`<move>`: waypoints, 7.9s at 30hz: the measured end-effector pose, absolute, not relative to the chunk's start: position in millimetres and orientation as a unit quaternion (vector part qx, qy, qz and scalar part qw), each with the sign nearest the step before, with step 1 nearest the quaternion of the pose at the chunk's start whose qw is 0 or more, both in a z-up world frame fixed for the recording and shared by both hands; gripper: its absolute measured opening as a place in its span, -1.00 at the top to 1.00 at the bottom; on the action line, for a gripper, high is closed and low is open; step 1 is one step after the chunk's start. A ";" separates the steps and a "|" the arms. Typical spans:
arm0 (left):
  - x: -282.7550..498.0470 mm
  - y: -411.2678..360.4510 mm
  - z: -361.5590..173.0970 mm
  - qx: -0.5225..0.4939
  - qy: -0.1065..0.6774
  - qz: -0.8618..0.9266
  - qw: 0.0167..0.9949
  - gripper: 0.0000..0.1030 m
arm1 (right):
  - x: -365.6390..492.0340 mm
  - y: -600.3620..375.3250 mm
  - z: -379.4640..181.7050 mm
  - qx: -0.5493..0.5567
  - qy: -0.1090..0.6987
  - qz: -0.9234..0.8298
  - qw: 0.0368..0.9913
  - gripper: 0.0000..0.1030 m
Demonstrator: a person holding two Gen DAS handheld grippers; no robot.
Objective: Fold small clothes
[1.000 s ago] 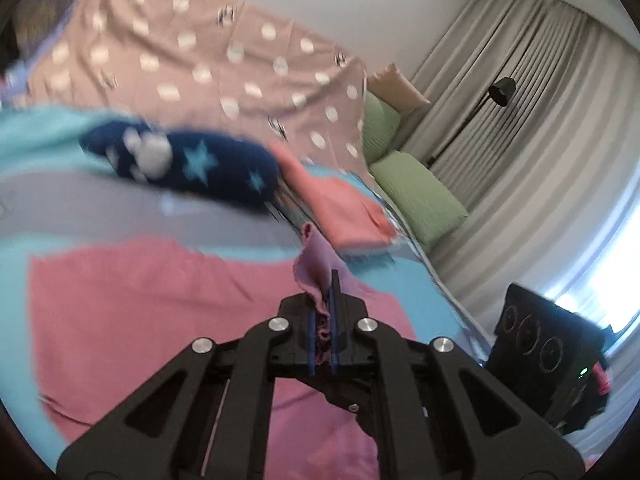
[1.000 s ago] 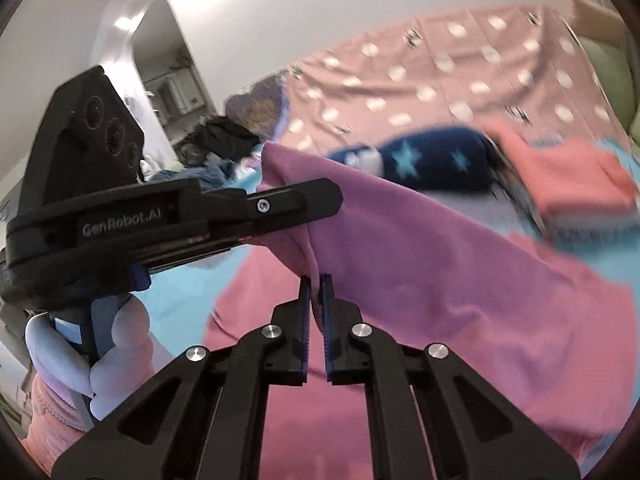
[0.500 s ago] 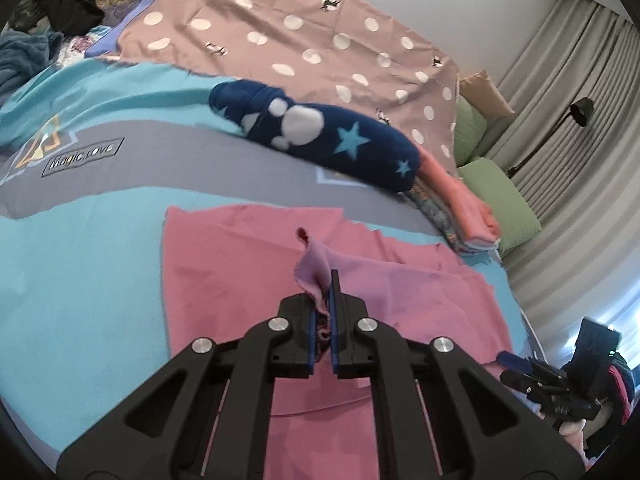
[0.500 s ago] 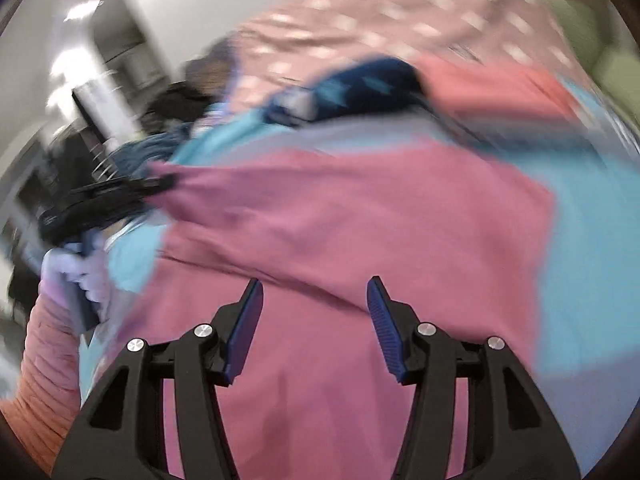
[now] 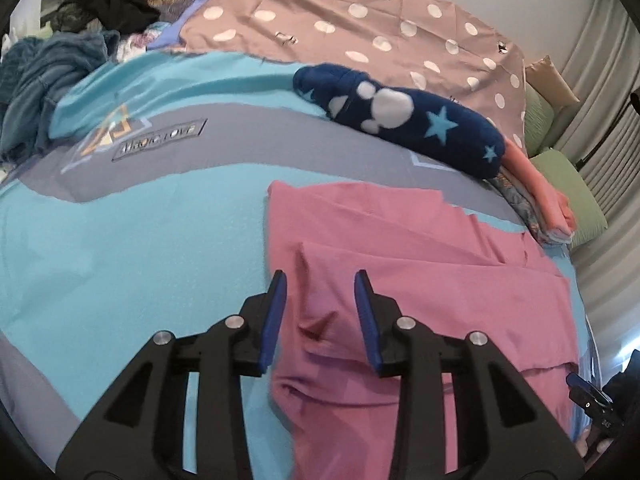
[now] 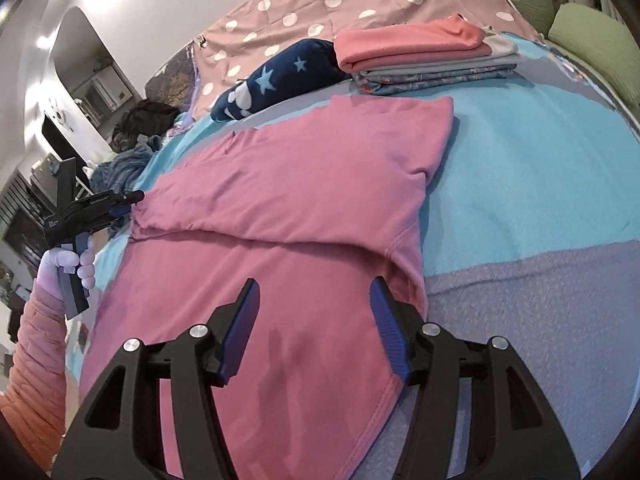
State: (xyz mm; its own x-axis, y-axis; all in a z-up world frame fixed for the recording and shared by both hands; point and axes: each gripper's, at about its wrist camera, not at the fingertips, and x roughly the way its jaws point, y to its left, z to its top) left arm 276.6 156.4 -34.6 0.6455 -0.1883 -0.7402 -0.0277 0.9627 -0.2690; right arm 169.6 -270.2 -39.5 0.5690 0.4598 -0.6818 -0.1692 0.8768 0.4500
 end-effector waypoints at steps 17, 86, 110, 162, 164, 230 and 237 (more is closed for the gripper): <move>196.1 -141.4 -58.3 -0.071 0.490 -0.397 0.773 0.15 | 280.1 -387.6 -34.8 0.282 0.417 0.157 0.849 -0.11; -6.0 197.8 -75.3 -0.160 0.408 -0.193 0.878 -0.21 | 18.8 -293.9 -39.9 0.201 0.486 0.192 0.829 0.48; -83.4 206.2 -66.0 -0.188 0.374 -0.314 0.852 0.95 | -68.4 -283.1 -24.9 0.342 0.428 0.321 0.773 0.92; -48.8 149.8 71.6 -0.313 0.180 -0.341 0.868 0.95 | 9.1 -386.0 73.8 0.386 0.192 0.348 0.832 0.86; -34.3 150.0 69.8 -0.319 0.185 -0.333 0.868 0.95 | 24.8 -384.6 72.6 0.385 0.200 0.342 0.833 0.86; 151.3 157.1 -44.2 -0.264 0.384 -0.125 0.876 0.07 | 176.7 -351.7 -27.9 0.170 0.439 0.134 0.872 0.31; 86.8 165.0 -41.8 -0.285 0.381 -0.159 0.865 0.06 | 122.3 -369.0 -37.8 0.212 0.447 0.135 0.859 0.31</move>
State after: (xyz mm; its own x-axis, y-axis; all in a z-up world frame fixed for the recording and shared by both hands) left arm 86.8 165.0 -41.8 0.6592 -0.4921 -0.5686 0.0582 0.7873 -0.6139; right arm 122.3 -369.0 -37.8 0.5638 0.4215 -0.7102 -0.0430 0.8738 0.4845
